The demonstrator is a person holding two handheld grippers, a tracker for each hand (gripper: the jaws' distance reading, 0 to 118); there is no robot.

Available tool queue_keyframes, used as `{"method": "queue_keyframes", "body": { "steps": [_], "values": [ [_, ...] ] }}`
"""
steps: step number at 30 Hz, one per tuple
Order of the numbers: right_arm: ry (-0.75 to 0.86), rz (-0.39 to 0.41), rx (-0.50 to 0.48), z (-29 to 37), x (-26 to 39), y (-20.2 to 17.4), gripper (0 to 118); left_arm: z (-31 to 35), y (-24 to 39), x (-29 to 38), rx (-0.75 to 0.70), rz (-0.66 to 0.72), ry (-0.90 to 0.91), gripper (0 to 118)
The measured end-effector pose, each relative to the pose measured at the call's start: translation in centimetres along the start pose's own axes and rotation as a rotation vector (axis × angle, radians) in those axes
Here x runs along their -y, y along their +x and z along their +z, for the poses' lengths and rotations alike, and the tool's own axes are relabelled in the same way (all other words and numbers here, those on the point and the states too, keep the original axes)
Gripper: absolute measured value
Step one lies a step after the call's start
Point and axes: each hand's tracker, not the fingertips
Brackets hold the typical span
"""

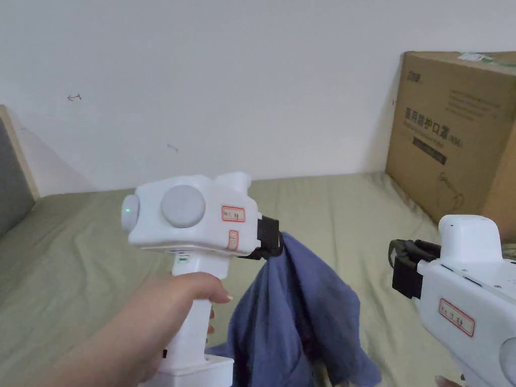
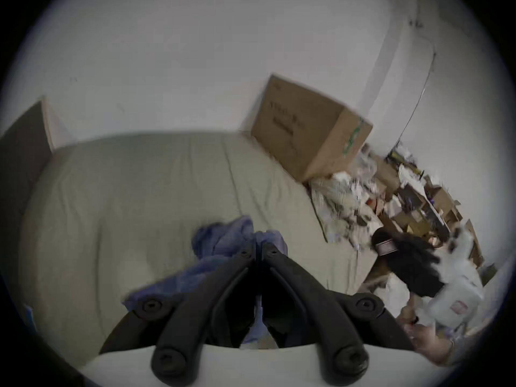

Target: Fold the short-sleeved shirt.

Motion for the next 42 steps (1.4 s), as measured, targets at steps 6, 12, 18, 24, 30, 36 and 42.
{"method": "queue_keyframes", "body": {
  "steps": [6,12,18,24,30,36,42],
  "values": [
    [-0.063,-0.019,0.026,-0.9,2.0,1.9,0,-10.6,-2.4,4.9,0.128,0.251,-0.266,29],
    [-0.139,-0.037,0.028,-2.4,4.4,3.1,0,-13.4,-4.8,10.1,0.16,0.438,-0.3,96],
    [-0.161,-0.053,0.027,-3.1,5.2,3.2,0,-9.3,-6.2,9.2,0.12,0.391,-0.197,96],
    [-0.145,-0.035,0.017,-2.9,5.1,2.4,0,0.5,-6.4,9.4,-0.063,0.248,0.064,77],
    [-0.154,-0.043,0.007,-3.4,5.6,2.0,0,6.7,-6.1,13.1,-0.258,0.095,0.181,4],
    [-0.17,-0.051,0.006,-3.4,6.0,1.6,0,4.6,-8.2,17.0,-0.273,0.155,-0.016,0],
    [-0.188,-0.035,0.01,-3.2,6.4,1.8,0,-2.4,-12.5,21.7,-0.286,0.367,-0.23,91]
  ]
}}
